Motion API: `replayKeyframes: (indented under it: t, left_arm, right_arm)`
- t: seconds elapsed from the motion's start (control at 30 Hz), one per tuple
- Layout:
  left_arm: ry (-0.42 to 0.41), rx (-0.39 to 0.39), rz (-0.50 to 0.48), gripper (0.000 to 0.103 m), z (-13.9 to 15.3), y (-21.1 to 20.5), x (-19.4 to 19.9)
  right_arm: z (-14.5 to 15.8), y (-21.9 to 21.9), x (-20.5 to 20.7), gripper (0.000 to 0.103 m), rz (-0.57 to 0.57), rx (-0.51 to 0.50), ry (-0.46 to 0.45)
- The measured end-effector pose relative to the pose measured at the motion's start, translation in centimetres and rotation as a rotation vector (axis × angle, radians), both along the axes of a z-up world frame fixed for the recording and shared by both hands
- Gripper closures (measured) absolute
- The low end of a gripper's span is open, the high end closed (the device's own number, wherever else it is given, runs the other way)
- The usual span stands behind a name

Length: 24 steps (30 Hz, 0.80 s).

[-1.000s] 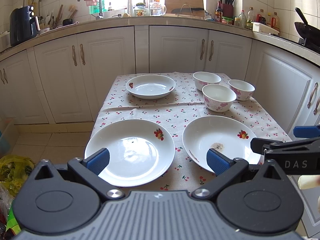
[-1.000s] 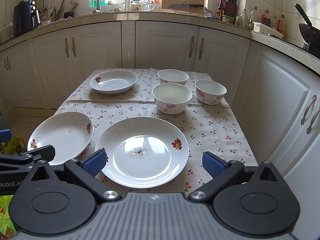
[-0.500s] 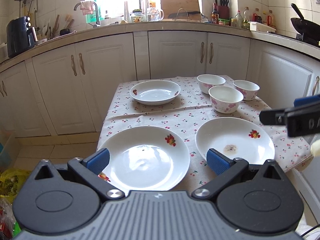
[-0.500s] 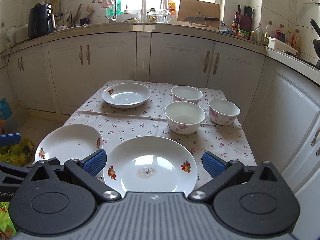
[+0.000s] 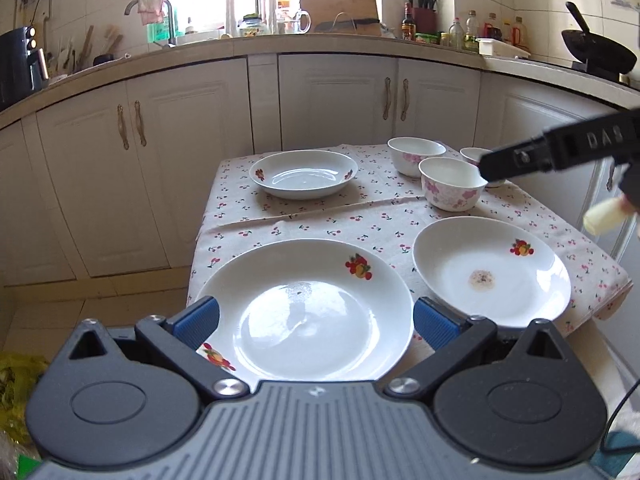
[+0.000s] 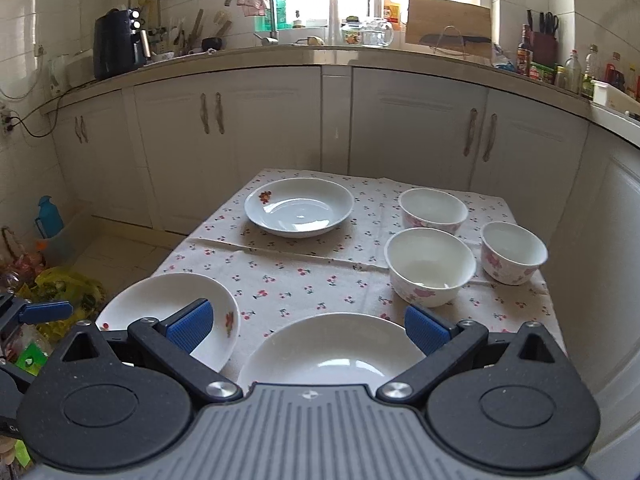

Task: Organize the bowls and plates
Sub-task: 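Reach the left tool to the rim of the unstained large plate and grasp it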

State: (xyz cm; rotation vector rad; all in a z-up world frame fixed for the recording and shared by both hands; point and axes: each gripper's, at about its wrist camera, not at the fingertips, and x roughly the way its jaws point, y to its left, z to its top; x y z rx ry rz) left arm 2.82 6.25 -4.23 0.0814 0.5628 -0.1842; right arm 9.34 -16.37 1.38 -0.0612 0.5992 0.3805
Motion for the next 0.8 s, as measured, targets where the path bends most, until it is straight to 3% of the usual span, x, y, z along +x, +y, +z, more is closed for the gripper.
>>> replayKeyframes:
  t: [0.2,0.3,0.4,0.5,0.8]
  left_arm:
    - [0.032,-0.094,0.002,0.001,-1.4,2.7,0.0]
    - [0.049,-0.157,0.01,0.001,-2.4,4.4,-0.2]
    - [0.083,-0.145,0.013,0.001,-3.4,5.3,-0.1]
    - [0.096,-0.116,-0.049,0.001,-4.2,5.7,-0.2]
    - [0.144,-0.043,-0.176,0.001,-6.0,5.5,0.7]
  right_arm:
    - [-0.7,2.3,2.4,0.0,0.132,0.085,0.065]
    - [-1.2,3.9,3.8,0.0,0.168,0.067,0.102]
    - [-2.1,5.7,4.7,0.0,0.211,-0.001,0.127]
    - [-3.3,7.3,5.3,0.0,0.284,-0.044,0.151]
    - [-5.4,9.7,8.1,0.0,0.407,-0.072,0.234]
